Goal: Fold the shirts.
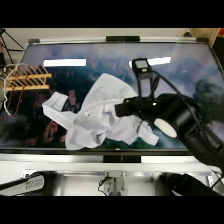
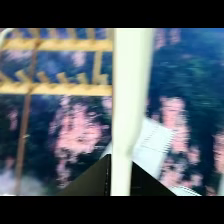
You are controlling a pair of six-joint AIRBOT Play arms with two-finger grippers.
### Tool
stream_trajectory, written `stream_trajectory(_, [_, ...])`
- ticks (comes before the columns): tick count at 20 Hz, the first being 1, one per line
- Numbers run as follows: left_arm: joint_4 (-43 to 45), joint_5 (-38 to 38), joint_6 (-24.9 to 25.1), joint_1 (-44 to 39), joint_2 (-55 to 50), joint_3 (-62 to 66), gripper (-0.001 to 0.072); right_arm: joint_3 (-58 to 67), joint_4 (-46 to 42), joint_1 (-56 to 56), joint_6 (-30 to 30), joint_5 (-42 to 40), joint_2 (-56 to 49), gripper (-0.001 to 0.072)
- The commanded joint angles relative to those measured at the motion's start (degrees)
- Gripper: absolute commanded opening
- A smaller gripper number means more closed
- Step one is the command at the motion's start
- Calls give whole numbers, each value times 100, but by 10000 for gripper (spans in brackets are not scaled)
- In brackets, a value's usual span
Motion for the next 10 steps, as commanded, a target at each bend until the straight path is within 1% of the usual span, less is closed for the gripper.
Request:
stream_trajectory(1, [-138, -975, -278, -1432, 678, 92, 54, 273, -590, -225, 35, 380, 0, 81])
stream_trajectory(3, [216, -1746, -271, -2605, 861, -24, 53, 278, -588, -564, -7, 302, 0, 81])
stream_trajectory(4, [496, -2170, -264, -3233, 922, -177, 53, 278, -588, -715, -96, 284, 0, 81])
stream_trajectory(5, [575, -2500, -238, -3777, 975, -387, 53, 282, -586, -859, -227, 282, 0, 81])
stream_trajectory(7, [522, -2577, -326, -4870, 1228, -1045, 53, 282, -590, -1069, -573, 284, 0, 81])
stream_trajectory(8, [525, -2575, -483, -5377, 1408, -1412, 54, 282, -588, -1150, -723, 284, 7, 81])
stream_trajectory(10, [525, -2575, -1027, -6122, 1790, -2133, 53, 282, -597, -1309, -852, 280, 74, 81])
